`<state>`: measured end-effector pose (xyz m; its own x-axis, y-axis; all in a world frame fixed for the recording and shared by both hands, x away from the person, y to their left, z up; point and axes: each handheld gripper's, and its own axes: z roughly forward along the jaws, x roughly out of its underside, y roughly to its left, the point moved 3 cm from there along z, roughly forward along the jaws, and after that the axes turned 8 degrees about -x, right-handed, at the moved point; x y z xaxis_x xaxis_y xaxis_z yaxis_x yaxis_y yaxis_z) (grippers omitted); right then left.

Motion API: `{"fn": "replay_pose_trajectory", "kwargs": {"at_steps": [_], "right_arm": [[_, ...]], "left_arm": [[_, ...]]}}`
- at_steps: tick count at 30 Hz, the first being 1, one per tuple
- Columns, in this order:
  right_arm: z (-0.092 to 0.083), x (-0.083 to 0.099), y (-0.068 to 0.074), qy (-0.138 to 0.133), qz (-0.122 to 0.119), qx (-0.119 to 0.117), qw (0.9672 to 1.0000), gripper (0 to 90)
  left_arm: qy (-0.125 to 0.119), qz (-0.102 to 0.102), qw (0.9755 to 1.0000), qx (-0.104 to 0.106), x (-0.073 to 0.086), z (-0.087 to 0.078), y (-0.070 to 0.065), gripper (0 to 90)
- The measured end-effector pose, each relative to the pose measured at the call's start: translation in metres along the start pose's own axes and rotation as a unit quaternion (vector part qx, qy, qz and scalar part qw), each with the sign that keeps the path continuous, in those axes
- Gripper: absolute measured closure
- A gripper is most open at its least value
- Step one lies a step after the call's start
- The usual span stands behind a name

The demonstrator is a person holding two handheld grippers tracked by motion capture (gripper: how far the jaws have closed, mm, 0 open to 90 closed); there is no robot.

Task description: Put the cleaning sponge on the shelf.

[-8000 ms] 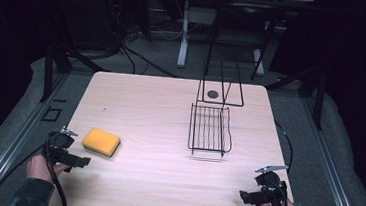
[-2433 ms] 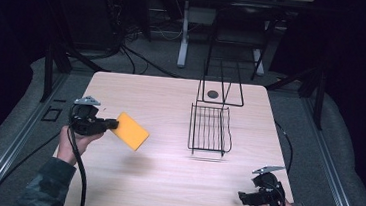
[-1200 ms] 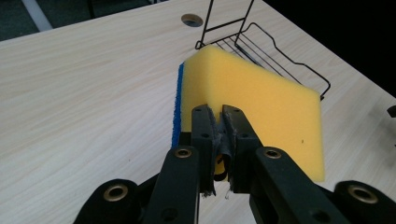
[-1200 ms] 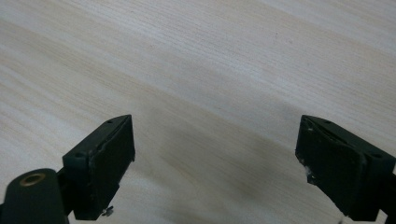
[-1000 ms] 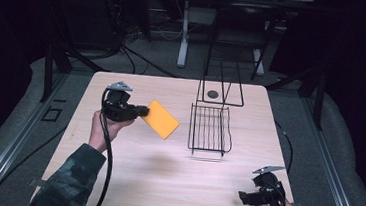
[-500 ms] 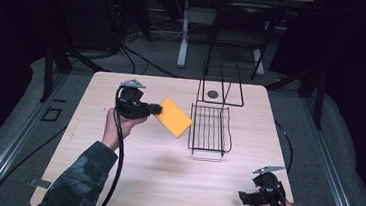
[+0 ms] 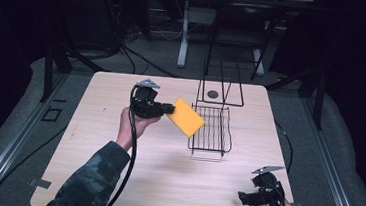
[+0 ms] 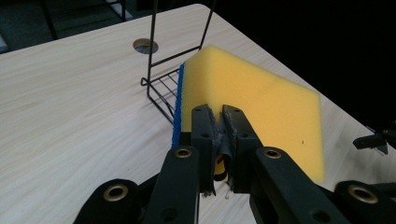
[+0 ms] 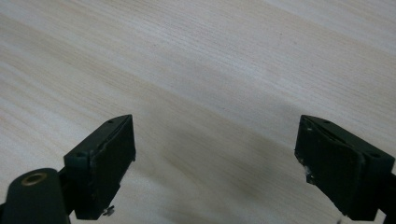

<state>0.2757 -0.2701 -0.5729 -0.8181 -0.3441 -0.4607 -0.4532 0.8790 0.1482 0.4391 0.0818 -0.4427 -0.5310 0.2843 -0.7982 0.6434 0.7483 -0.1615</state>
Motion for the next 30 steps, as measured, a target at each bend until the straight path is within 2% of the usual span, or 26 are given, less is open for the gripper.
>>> {"fn": "replay_pose_trajectory", "kwargs": {"at_steps": [4,13,18,21,22,30], "right_arm": [[0.0,0.0,0.0,0.0,0.0,0.001,1.0,11.8],[0.0,0.0,0.001,0.0,-0.003,0.002,1.0,11.7],[0.0,0.0,0.001,0.001,-0.003,0.001,1.0,11.8],[0.0,0.0,0.001,0.0,-0.003,-0.001,1.0,11.8],[0.0,0.0,0.001,0.0,-0.003,-0.001,1.0,11.8],[0.0,0.001,0.002,0.01,-0.005,-0.003,0.9999,11.8]], "left_arm": [[-0.003,0.0,1.0,-0.007,-0.002,0.006,-0.006,84.2],[-0.005,-0.027,0.9996,-0.012,0.0,0.027,-0.011,84.2],[-0.001,-0.034,0.9994,-0.012,0.003,0.04,-0.02,84.0],[0.002,-0.034,0.9993,-0.012,0.005,0.047,-0.026,84.0],[0.003,-0.029,0.9995,-0.016,0.005,0.05,-0.028,84.0],[0.012,-0.047,0.9986,-0.021,0.014,0.075,-0.04,83.8]]}}
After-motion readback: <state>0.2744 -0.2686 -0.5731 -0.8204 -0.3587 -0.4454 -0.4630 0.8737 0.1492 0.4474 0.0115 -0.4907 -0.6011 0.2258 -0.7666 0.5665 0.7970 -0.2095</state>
